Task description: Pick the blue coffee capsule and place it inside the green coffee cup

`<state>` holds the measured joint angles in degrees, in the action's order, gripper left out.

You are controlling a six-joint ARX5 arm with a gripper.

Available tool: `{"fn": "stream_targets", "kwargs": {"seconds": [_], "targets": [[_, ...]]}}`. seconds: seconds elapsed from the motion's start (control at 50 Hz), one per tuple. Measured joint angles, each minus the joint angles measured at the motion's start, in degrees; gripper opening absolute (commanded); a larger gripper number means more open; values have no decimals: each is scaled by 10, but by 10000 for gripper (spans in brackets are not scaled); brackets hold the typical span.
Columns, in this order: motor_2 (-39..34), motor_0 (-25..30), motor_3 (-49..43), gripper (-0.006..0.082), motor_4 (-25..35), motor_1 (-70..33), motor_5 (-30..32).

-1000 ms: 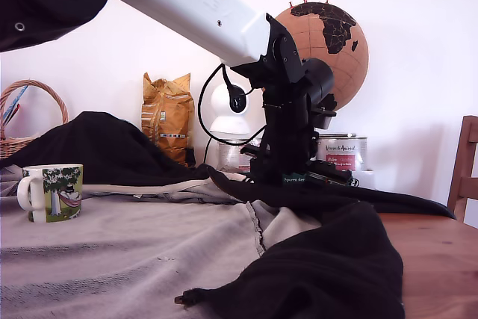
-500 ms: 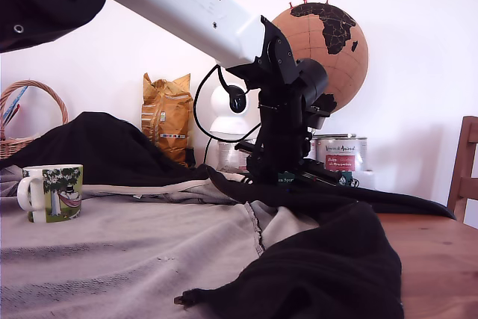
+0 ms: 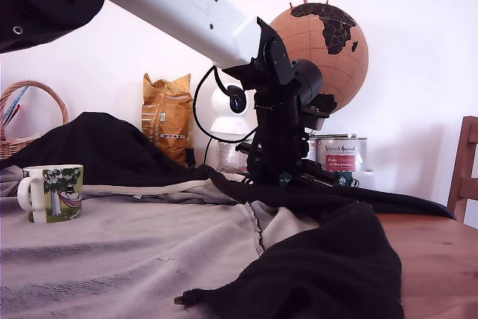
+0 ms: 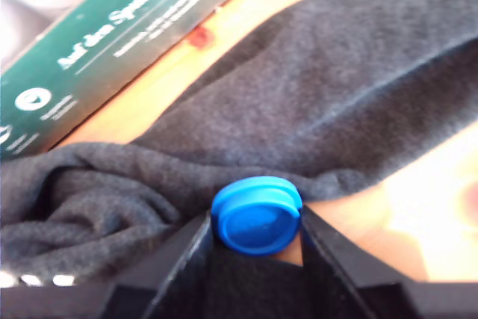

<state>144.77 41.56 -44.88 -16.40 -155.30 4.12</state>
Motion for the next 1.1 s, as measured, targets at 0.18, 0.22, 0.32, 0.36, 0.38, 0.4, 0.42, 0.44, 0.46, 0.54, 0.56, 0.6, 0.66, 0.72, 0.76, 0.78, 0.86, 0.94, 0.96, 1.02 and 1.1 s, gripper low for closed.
{"fn": "stream_targets", "kwargs": {"seconds": [0.18, 0.22, 0.32, 0.36, 0.38, 0.4, 0.42, 0.44, 0.46, 0.54, 0.56, 0.6, 0.66, 0.72, 0.76, 0.78, 0.86, 0.94, 0.96, 1.02, 1.1], "targets": [[33, 0, -9, -24, 0, 0, 5], [48, 0, -11, -24, 0, 0, 6], [84, 0, -12, -24, 0, 0, 6], [96, 0, -14, -24, 0, 0, 6], [99, 0, -16, -24, 0, 0, 6], [103, 0, -18, -24, 0, 0, 6], [105, 0, -21, -24, 0, 0, 6], [107, 0, -24, -24, 0, 0, 6], [108, 0, -29, -24, 0, 0, 6], [110, 0, -51, -24, 0, 0, 6], [110, -1, -57, -24, 0, 0, 6], [110, 0, -69, -24, 0, 0, 6], [111, -1, -88, -24, 0, 0, 6], [116, -1, -111, -24, 0, 0, 6], [121, -1, -129, -24, 0, 0, 6], [124, -1, -137, -24, 0, 0, 6], [146, -1, -167, -24, 0, 0, 4], [181, -1, -193, -24, 0, 0, -7], [192, -1, -200, -24, 0, 0, -10], [222, -1, -218, -24, 0, 0, -12], [259, -1, -243, -24, 1, 0, -22]]}}
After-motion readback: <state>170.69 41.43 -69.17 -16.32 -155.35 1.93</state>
